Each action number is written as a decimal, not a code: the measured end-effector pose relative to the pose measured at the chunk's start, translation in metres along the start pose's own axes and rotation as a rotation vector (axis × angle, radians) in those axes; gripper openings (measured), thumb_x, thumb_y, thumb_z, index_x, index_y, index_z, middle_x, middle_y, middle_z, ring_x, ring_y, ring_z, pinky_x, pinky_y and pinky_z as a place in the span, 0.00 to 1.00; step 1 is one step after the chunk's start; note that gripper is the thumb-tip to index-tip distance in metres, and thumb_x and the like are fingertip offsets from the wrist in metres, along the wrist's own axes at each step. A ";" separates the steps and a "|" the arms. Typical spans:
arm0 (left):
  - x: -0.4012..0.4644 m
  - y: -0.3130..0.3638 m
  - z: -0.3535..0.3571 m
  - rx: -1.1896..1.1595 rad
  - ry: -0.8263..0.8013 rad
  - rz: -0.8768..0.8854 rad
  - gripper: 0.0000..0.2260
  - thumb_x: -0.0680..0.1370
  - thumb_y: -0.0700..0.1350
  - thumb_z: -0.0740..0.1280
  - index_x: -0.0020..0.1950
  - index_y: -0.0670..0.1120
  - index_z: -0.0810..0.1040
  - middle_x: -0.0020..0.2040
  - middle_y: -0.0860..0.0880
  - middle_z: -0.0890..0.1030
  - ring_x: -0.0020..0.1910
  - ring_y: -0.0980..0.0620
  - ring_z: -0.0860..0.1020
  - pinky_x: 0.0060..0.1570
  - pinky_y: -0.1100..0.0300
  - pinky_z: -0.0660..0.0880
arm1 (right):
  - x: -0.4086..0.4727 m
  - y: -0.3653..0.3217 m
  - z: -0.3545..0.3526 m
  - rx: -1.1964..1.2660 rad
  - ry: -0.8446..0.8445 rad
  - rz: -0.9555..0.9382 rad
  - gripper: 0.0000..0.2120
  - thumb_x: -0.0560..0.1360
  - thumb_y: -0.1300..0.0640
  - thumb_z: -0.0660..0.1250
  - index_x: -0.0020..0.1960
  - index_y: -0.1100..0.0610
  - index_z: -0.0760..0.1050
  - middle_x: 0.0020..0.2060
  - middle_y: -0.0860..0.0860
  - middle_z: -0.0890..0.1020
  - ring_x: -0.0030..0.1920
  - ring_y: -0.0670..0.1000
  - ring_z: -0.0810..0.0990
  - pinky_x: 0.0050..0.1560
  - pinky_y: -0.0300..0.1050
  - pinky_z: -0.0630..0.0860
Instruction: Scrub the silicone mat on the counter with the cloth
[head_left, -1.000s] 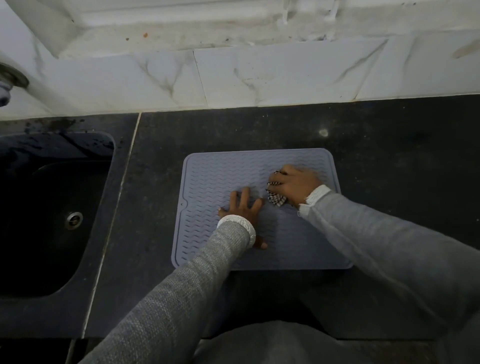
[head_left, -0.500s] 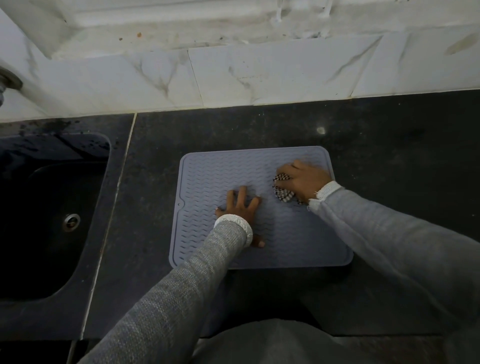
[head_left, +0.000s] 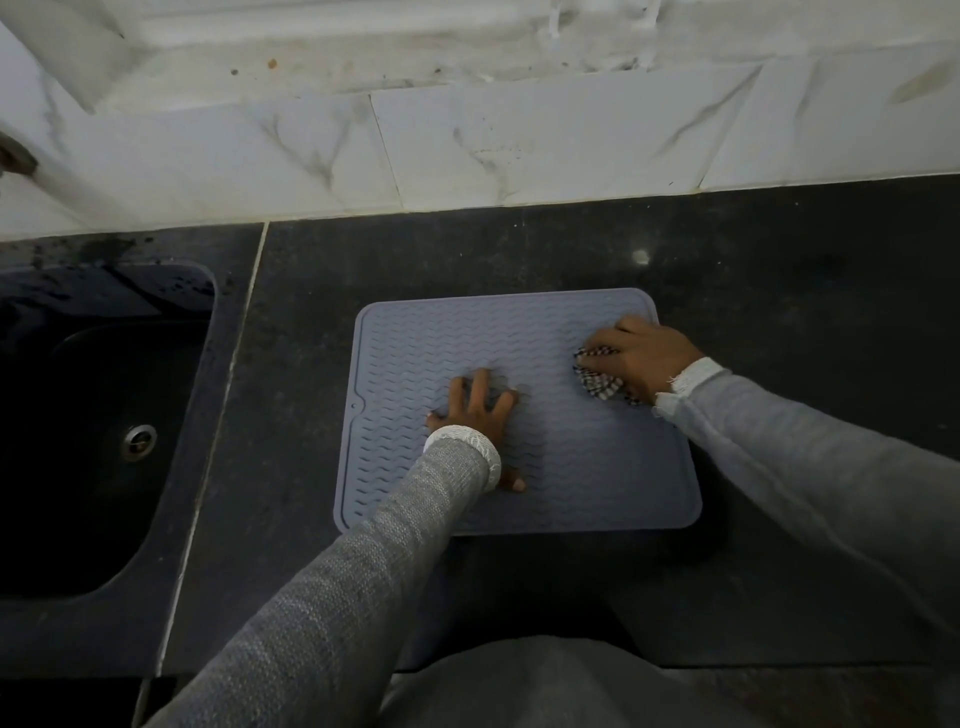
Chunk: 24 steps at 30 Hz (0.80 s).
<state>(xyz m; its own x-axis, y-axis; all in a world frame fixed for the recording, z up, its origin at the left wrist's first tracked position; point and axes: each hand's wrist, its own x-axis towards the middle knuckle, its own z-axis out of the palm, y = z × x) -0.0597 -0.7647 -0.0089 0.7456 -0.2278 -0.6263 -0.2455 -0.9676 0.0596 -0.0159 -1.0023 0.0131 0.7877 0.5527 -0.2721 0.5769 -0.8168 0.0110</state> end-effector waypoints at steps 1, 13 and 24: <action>0.000 0.000 0.000 -0.001 0.004 0.001 0.51 0.63 0.61 0.76 0.76 0.58 0.46 0.76 0.46 0.36 0.75 0.38 0.39 0.65 0.29 0.59 | 0.003 -0.006 0.003 -0.001 0.004 0.008 0.25 0.73 0.58 0.68 0.68 0.48 0.68 0.68 0.50 0.69 0.65 0.56 0.66 0.58 0.53 0.71; 0.000 0.001 0.002 0.001 0.000 -0.015 0.52 0.63 0.62 0.76 0.76 0.58 0.45 0.76 0.47 0.35 0.75 0.39 0.39 0.66 0.30 0.59 | -0.037 0.026 -0.004 -0.036 -0.073 0.075 0.29 0.67 0.59 0.73 0.66 0.48 0.72 0.66 0.48 0.72 0.61 0.56 0.69 0.50 0.47 0.74; -0.001 0.000 0.000 0.003 -0.005 0.000 0.52 0.63 0.62 0.76 0.76 0.58 0.45 0.76 0.47 0.36 0.75 0.38 0.39 0.66 0.30 0.58 | -0.036 0.029 0.032 -0.007 0.198 -0.070 0.28 0.49 0.60 0.84 0.48 0.52 0.83 0.46 0.52 0.83 0.46 0.53 0.75 0.32 0.50 0.81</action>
<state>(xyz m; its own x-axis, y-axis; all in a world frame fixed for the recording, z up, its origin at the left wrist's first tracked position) -0.0604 -0.7644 -0.0087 0.7428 -0.2269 -0.6299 -0.2469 -0.9673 0.0573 -0.0340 -1.0510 -0.0075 0.7724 0.6304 -0.0777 0.6326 -0.7744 0.0054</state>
